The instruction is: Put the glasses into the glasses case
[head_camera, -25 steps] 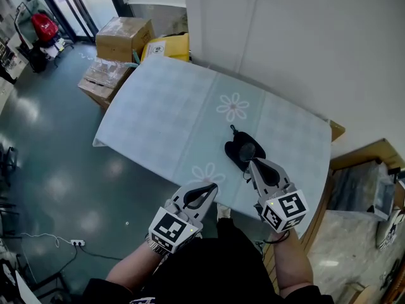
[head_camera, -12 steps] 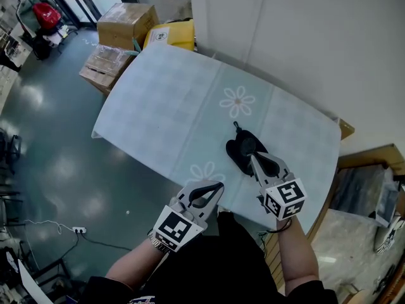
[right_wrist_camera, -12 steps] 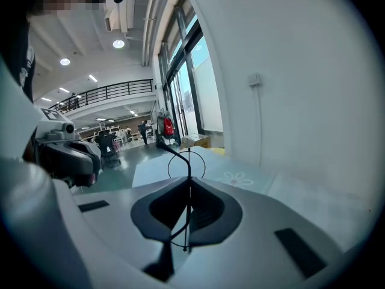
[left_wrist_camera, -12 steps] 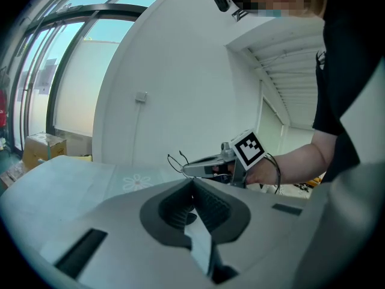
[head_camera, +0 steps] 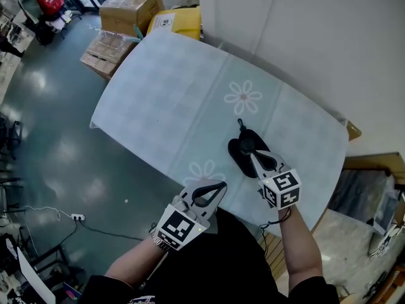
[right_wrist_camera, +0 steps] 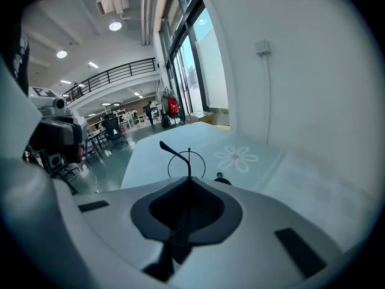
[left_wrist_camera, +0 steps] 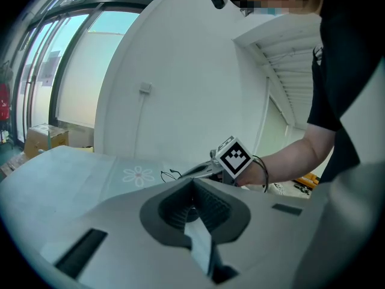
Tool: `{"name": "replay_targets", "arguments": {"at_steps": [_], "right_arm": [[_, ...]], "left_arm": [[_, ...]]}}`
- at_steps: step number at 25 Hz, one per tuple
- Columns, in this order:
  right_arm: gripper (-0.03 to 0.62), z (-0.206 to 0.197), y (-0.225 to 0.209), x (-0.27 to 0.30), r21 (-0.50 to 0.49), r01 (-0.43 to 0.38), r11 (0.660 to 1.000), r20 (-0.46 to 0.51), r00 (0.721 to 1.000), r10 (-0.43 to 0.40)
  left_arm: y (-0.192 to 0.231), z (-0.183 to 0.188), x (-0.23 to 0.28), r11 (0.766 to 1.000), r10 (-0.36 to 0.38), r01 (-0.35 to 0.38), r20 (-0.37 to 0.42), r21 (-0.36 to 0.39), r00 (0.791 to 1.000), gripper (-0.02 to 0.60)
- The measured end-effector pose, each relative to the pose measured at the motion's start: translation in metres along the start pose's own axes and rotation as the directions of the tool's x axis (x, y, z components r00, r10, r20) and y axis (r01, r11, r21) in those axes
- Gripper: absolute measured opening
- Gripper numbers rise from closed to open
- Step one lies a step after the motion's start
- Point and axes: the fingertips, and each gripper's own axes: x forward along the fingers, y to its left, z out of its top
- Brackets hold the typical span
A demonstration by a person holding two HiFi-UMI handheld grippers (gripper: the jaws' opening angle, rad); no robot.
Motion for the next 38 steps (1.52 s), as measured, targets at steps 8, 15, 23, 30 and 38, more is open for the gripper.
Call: {"name": "replay_targets", "arguments": {"at_steps": [8,15,23,30,38], "right_arm": [[0.029,-0.029,-0.009,0.025,-0.014,-0.016,1.000,-0.126,0.992,0.014],[0.029,-0.050,-0.013,0.047,-0.042,-0.024,0.999,-0.258,0.966,0.012],[0.029,-0.069,-0.010,0.065,-0.034,-0.057,0.998,-0.385,0.922,0.040],[0.029,-0.079,-0.004,0.071,-0.032,-0.076,0.997,-0.451,0.891,0.053],[0.048,-0.082,-0.002,0.077,-0.019,-0.080,0.997,-0.473,0.879,0.061]], "left_arm": [[0.006,-0.011,0.010,1.000,0.015,-0.016,-0.018,-0.026,1.000,0.028],[0.009,-0.017,0.015,0.999,0.020,-0.021,-0.026,-0.050,0.999,0.028],[0.015,-0.022,0.013,0.997,0.036,-0.038,-0.028,-0.071,0.999,0.028],[0.023,-0.023,0.009,0.995,0.043,-0.045,-0.023,-0.086,0.999,0.028],[0.029,-0.023,0.002,0.996,0.040,-0.042,-0.020,-0.083,0.999,0.028]]}}
